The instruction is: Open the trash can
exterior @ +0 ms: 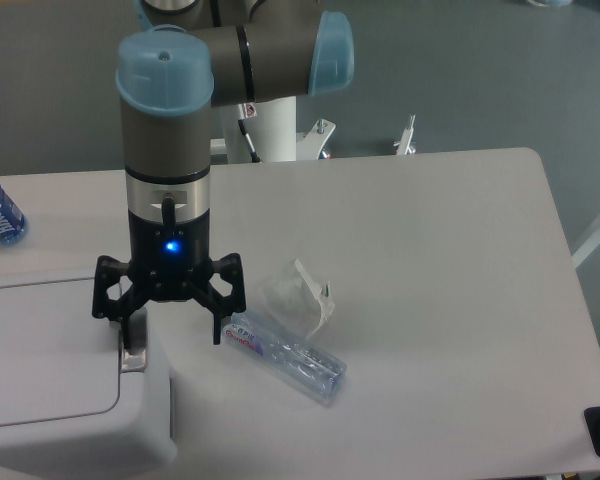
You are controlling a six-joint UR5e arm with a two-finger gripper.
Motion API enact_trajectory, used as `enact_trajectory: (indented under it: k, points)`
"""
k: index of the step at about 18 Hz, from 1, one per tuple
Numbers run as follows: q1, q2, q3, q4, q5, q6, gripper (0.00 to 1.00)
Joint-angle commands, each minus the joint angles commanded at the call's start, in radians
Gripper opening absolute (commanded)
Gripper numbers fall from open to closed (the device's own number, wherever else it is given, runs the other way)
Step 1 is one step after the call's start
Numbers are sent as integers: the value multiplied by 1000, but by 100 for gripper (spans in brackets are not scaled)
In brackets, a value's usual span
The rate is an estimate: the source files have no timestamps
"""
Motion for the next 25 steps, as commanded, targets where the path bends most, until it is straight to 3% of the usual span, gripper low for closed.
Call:
enact_trajectory:
  k: [8,13,15,18,20,22,25]
  points:
    - [21,12,12,-2,-5,-3,100]
    - [92,29,83,0,0,5,100]
    - [109,32,103,-2,17,46,100]
    - [149,58,100,-17,138,186,100]
    - [167,63,86,-58,221,369,100]
    - [190,67,83,-153,244,532,100]
    - [259,95,72,-232,242,635,100]
